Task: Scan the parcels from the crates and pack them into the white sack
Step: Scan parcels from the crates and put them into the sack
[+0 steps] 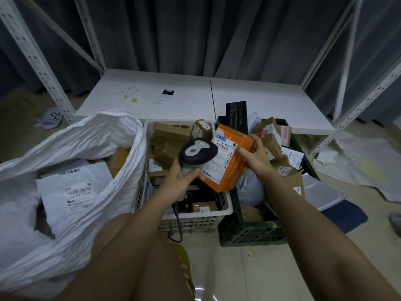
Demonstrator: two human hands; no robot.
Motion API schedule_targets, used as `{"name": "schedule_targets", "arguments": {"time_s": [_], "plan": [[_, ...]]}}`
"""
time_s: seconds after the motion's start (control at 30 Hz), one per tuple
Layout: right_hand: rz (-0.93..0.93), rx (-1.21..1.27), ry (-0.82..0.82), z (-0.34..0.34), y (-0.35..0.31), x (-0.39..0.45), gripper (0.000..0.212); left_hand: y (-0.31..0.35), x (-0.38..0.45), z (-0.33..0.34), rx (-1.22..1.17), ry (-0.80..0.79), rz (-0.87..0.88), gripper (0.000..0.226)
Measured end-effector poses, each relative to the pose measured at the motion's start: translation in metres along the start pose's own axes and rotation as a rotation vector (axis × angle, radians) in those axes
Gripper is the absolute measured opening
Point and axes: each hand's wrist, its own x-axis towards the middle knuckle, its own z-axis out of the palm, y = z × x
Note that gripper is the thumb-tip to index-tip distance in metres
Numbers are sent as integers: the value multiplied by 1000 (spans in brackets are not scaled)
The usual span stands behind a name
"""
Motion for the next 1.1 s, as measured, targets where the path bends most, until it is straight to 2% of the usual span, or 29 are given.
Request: {"name": "schedule_targets", "arguments": {"time_s": [0.4,0.57,1.1], "plan": [[-12,26,-7,2,7,3,66,-8,6,1,53,-28,-65,56],[-9,20,-13,2,6,3,71,-9,5,1,50,-29,-70,54],[-32,25,5,3,-6,-6,75,-12,10,-3,-13,41,-71,62]]}}
